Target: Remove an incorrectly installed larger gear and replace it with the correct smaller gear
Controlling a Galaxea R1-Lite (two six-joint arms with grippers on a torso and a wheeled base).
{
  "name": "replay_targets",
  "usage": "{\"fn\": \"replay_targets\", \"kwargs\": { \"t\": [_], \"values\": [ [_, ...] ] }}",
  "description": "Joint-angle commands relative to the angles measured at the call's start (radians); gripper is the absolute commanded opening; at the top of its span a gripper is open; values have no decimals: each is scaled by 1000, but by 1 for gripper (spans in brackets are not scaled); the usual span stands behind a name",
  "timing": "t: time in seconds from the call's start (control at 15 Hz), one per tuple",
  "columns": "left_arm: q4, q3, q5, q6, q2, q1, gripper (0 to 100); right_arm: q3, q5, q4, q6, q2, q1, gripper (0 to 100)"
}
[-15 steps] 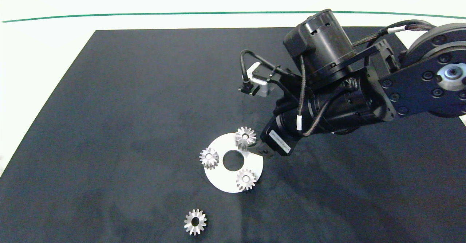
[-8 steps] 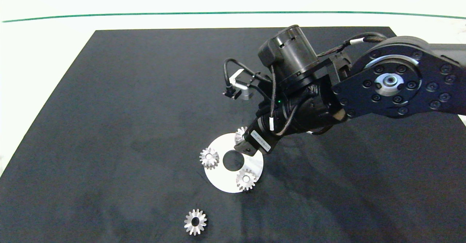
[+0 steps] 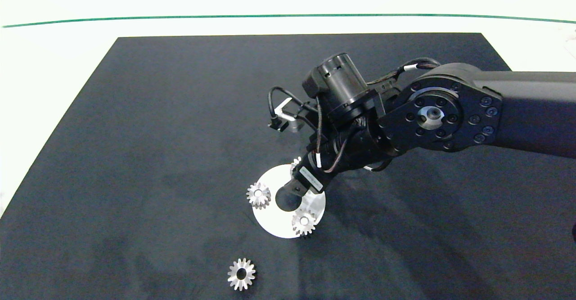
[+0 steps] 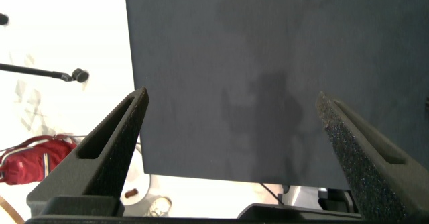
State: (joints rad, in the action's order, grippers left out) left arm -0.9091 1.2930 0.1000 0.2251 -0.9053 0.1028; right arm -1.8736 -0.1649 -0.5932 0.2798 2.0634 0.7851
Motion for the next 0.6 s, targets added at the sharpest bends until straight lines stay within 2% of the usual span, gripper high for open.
{"fn": "replay_targets", "kwargs": {
  "t": [0.07, 0.6],
  "values": [
    [-5, 0, 1, 2, 2, 0, 100, -6, -1, -2, 1, 11, -3, 97],
    [-5, 0, 3, 7, 25, -2, 100, -9, -1, 4, 1, 30, -3, 80]
  ]
}}
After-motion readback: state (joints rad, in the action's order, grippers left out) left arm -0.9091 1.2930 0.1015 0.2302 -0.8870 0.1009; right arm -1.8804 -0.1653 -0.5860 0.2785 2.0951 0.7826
